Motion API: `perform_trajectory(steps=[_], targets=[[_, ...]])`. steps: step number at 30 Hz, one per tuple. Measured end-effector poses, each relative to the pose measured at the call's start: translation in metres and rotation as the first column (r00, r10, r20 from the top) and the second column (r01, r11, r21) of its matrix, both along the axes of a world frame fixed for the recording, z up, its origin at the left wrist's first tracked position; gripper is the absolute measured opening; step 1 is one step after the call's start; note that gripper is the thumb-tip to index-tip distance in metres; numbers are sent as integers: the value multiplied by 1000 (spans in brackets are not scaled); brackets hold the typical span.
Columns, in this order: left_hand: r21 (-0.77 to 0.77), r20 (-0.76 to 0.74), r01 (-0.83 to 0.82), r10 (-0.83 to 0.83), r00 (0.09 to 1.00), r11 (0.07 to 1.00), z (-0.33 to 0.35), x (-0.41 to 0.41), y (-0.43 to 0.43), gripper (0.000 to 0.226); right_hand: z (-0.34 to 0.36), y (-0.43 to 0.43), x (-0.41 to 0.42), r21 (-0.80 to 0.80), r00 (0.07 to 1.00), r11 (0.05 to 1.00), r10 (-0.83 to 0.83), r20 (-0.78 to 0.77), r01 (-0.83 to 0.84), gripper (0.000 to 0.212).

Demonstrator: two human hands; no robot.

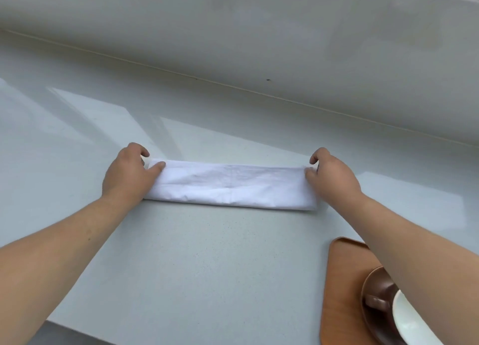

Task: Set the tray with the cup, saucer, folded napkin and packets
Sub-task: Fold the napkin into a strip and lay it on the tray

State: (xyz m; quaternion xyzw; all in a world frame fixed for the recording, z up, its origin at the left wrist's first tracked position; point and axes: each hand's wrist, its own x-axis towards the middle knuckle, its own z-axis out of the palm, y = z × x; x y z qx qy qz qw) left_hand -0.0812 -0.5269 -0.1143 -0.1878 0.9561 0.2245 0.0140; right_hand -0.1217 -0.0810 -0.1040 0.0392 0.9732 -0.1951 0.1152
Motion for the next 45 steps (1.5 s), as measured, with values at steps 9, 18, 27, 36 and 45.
perform_trajectory(steps=[9,18,27,36,45], targets=[[-318,97,677,-687,720,664,4,51,-4,28,8,1,67,360,787,725,616,43,-587,21],[-194,153,591,-571,807,783,24,81,-9,10,26,-3,101,229,836,807,544,72,-544,12],[198,239,153,-199,951,968,17,62,-8,14,26,2,66,-88,963,982,180,203,-166,9],[165,243,5,-46,969,986,-2,32,-11,19,7,3,34,-89,960,996,50,276,-26,14],[31,224,-101,92,970,994,-3,42,-2,54,1,-1,39,-37,975,996,-75,209,85,27]])
